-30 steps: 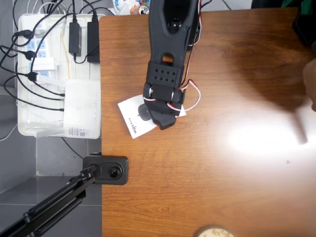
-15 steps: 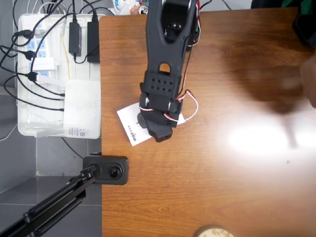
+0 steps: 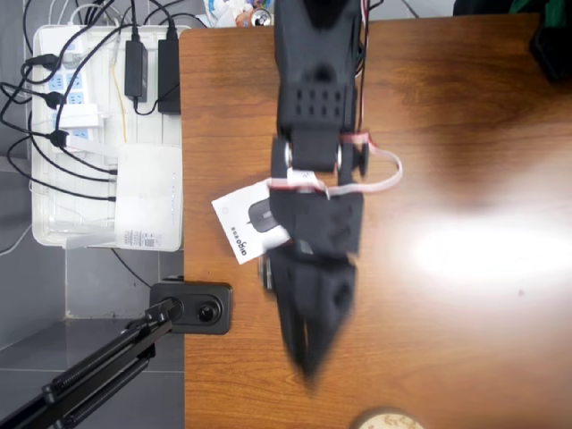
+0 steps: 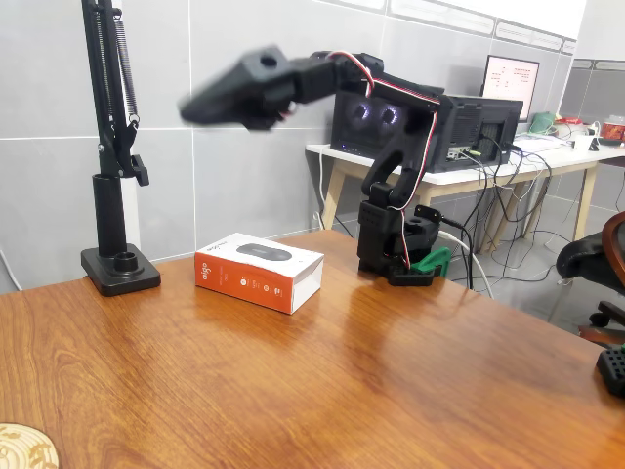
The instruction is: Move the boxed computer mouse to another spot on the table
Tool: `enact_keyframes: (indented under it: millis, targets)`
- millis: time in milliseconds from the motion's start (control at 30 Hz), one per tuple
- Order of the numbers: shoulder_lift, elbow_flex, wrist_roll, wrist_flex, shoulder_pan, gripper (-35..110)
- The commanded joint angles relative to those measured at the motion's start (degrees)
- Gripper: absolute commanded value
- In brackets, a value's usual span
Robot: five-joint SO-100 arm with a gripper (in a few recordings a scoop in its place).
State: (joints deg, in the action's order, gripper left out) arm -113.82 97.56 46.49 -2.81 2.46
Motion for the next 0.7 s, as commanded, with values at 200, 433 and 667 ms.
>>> enact_keyframes:
  millis: [200,433,667]
  targets:
    - [13.18,-5.62,-34.37,84.64,1.41,0]
    - [-2.02,18.28,-36.91,104.06,6.42,0]
    - [-19.78,39.99,-38.32,104.24,8.88,0]
